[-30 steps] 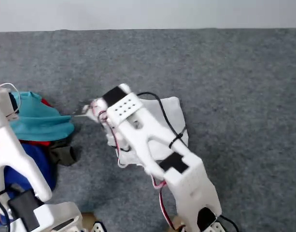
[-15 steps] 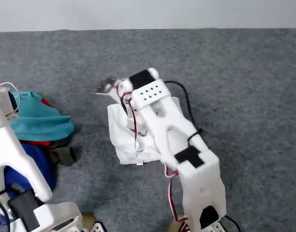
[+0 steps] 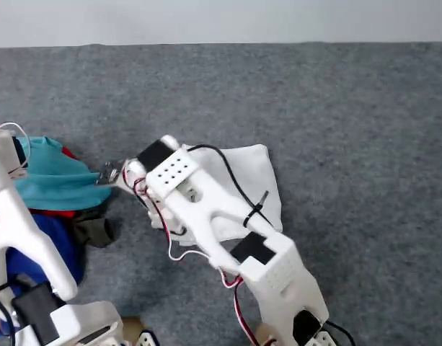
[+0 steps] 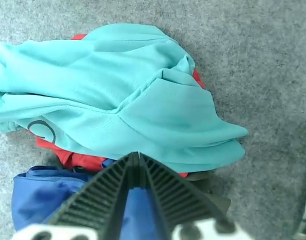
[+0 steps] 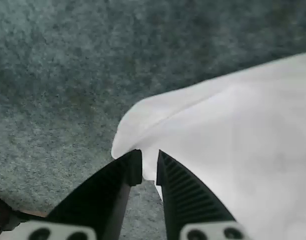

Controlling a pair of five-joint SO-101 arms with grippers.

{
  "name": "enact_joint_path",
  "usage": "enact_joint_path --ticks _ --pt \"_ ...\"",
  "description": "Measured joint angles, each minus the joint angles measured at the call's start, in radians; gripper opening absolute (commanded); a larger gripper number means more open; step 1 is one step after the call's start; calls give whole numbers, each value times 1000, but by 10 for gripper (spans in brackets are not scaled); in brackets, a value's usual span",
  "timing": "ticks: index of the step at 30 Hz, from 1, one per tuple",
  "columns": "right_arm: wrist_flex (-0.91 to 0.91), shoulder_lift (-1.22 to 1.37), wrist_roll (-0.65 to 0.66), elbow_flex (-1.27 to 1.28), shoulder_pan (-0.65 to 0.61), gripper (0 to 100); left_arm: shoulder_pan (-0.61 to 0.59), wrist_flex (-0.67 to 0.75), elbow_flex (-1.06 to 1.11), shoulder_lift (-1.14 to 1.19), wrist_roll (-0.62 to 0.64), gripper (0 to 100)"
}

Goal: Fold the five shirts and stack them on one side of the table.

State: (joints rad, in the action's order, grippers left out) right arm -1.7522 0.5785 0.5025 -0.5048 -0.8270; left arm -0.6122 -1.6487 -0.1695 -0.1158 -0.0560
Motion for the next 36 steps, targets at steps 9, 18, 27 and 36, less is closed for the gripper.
enact_joint_path --ticks 9,18,27,36 --pt "163 -38 -2 -2 362 58 0 0 0 0 0 5" --pt "411 94 -3 0 528 58 0 0 0 0 0 5" --pt "485 160 51 0 667 58 0 0 0 0 0 5" --pt "422 54 52 0 542 58 0 0 0 0 0 5"
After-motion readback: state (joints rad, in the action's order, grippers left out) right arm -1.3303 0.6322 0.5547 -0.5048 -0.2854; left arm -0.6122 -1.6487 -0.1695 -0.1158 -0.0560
